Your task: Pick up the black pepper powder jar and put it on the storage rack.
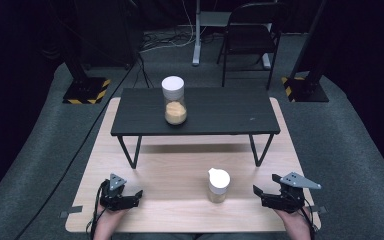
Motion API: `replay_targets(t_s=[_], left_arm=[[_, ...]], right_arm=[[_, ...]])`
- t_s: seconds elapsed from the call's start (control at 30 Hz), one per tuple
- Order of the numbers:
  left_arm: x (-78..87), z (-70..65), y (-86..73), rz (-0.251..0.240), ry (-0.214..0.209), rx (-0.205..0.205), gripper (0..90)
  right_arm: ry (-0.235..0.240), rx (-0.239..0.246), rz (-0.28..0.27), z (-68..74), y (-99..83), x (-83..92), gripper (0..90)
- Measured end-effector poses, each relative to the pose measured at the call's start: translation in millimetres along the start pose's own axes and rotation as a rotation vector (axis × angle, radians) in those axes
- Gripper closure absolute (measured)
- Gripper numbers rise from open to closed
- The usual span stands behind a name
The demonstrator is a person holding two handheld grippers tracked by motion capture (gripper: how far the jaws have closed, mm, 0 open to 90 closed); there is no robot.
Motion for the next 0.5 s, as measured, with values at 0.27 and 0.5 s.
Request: replay_targets(t_s=[0.27, 0.5], left_arm=[[-0.5, -0.1, 0.9, 0.003, 0.0, -0.003, 10.5], [-0.9, -0.6, 1.3, 0.004, 0.0, -0.004, 10.0]], right_arm=[[0.042, 0.026, -0.026, 10.6, 7.8, 6.6, 12.8], [0.072, 0.043, -0.033, 18.6, 12.0, 7.8, 12.8]])
Point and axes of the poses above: each handheld gripper's, and its own axes: x roughly backward along the jaws, y roughly out of its top, z roughly to its left, the point moved 3 cm from there along -x, roughly forward along the jaws, and after that the axes turned 1 degree about -z, right-handed, at the moved point
